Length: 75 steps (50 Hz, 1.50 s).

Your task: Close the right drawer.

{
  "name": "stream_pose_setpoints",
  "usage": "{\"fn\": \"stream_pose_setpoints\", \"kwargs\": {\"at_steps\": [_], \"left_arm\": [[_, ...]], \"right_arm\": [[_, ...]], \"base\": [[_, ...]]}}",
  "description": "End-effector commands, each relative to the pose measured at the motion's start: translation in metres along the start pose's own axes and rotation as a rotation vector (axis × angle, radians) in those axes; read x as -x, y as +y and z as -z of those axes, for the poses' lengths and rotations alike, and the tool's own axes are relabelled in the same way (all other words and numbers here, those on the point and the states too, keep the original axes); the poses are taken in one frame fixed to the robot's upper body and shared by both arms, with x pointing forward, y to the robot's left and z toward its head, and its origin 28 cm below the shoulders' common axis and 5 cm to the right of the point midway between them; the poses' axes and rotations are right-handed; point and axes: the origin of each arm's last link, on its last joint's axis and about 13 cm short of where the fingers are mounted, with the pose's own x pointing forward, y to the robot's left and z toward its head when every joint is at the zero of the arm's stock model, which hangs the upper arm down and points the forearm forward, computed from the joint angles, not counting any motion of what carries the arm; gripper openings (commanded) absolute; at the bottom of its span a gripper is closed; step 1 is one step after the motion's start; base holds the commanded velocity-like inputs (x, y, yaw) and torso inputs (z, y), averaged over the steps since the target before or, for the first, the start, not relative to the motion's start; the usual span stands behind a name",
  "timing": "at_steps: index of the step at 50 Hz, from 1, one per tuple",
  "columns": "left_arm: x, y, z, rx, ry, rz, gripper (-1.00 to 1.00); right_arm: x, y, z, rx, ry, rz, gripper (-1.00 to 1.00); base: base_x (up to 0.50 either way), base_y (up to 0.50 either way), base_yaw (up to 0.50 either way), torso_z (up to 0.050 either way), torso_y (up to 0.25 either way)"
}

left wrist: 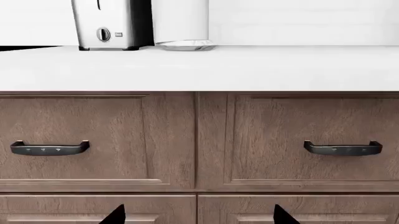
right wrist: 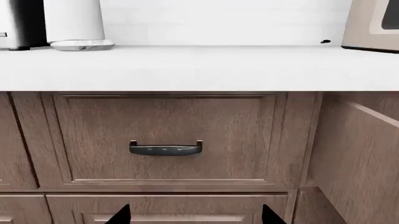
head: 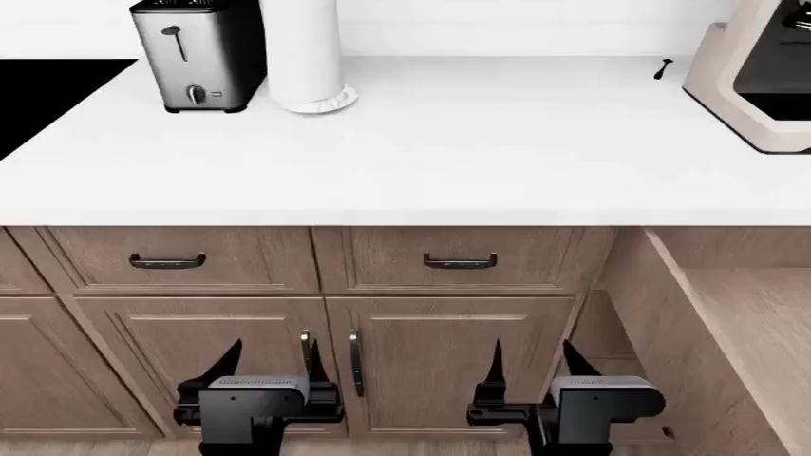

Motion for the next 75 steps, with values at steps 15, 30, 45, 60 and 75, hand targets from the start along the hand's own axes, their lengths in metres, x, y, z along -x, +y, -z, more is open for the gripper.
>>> {"fn": "stream_pose_setpoints", "kwargs": {"at_steps": [15, 30, 45, 60, 75], "left_arm": [[-0.001, 0.002, 0.003, -0.008, 0.018, -0.02, 1.0], [0.001, -0.001, 0.004, -0.026, 0.012, -0.005, 1.0], [0.002, -0.003, -0.02, -0.025, -0.088, -0.006, 1.0], [0.007, -0.005, -0.042, -0.009, -0.174, 0.005, 1.0], [0.015, -0.005, -0.065, -0.007, -0.273, 0.014, 1.0]], "right_arm": [[0.0, 0.0, 0.0, 0.0, -0.02, -0.038, 1.0], [-0.001, 0.0, 0.0, 0.026, -0.029, -0.028, 1.0], [-0.002, -0.001, 0.0, 0.091, -0.081, -0.036, 1.0], [-0.003, -0.001, 0.0, 0.11, -0.137, -0.037, 1.0], [-0.004, -0.001, 0.0, 0.154, -0.233, -0.03, 1.0]], "base": [[0.0, 0.0, 0.0, 0.0, 0.0], [0.0, 0.0, 0.0, 0.0, 0.0], [0.0, 0.0, 0.0, 0.0, 0.0], [0.0, 0.0, 0.0, 0.0, 0.0], [0.0, 0.0, 0.0, 0.0, 0.0]]}}
